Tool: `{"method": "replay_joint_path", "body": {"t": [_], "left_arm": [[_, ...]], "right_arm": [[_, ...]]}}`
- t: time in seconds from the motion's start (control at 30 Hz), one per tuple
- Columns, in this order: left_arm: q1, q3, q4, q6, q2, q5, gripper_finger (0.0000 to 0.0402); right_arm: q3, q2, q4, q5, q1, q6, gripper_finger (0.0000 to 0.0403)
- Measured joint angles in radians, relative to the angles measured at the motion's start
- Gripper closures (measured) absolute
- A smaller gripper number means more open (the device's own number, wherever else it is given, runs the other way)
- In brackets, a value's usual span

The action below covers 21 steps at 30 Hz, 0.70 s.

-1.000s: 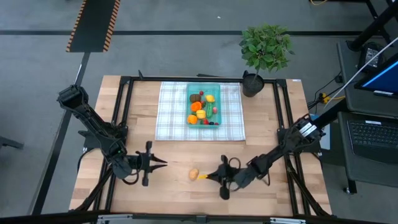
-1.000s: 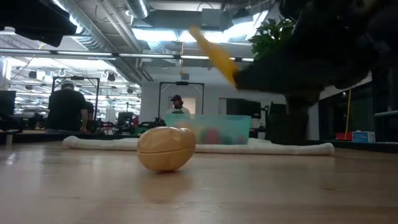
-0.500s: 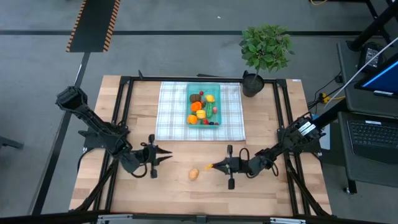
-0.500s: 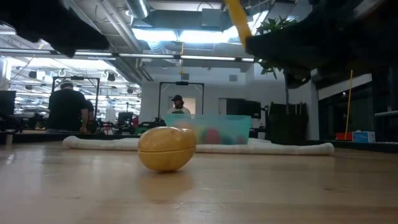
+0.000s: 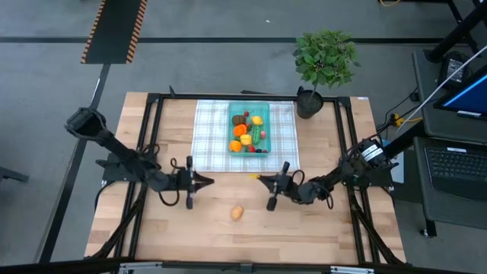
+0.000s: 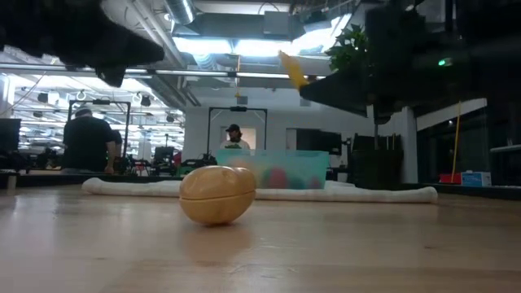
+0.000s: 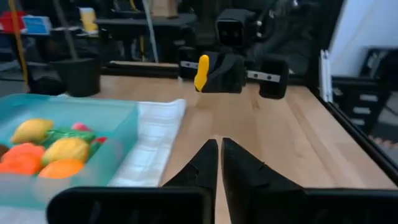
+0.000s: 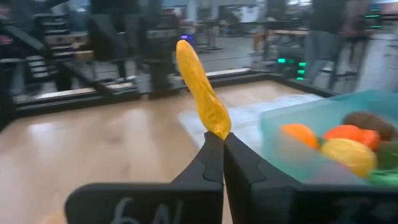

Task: Pick and placing Produce into tupperware
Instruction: Put the yellow corn into the green bin

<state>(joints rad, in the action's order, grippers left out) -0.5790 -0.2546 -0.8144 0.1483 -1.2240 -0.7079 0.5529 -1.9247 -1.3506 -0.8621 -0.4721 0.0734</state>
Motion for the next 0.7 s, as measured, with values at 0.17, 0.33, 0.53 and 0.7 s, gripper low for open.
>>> {"method": "replay_joint_path", "body": {"t": [0.17, 0.33, 0.53, 0.7], "left_arm": [[0.052, 0.075, -0.095, -0.009, 0.0, 0.0, 0.04], [0.111, 0.084, -0.093, -0.028, 0.0, 0.0, 0.0393], [0.178, 0.084, -0.093, -0.067, 0.0, 0.047, 0.038], [0.226, 0.084, -0.089, -0.075, 0.0, 0.109, 0.0375]], "right_arm": [[0.0, 0.0, 0.0, -0.113, 0.048, 0.027, 0.0403], [0.0, 0.0, 0.0, -0.183, 0.105, 0.035, 0.0403], [0.001, 0.0, 0.0, -0.186, 0.166, 0.051, 0.0403], [0.002, 0.0, 0.001, -0.202, 0.209, 0.043, 0.0403]]}}
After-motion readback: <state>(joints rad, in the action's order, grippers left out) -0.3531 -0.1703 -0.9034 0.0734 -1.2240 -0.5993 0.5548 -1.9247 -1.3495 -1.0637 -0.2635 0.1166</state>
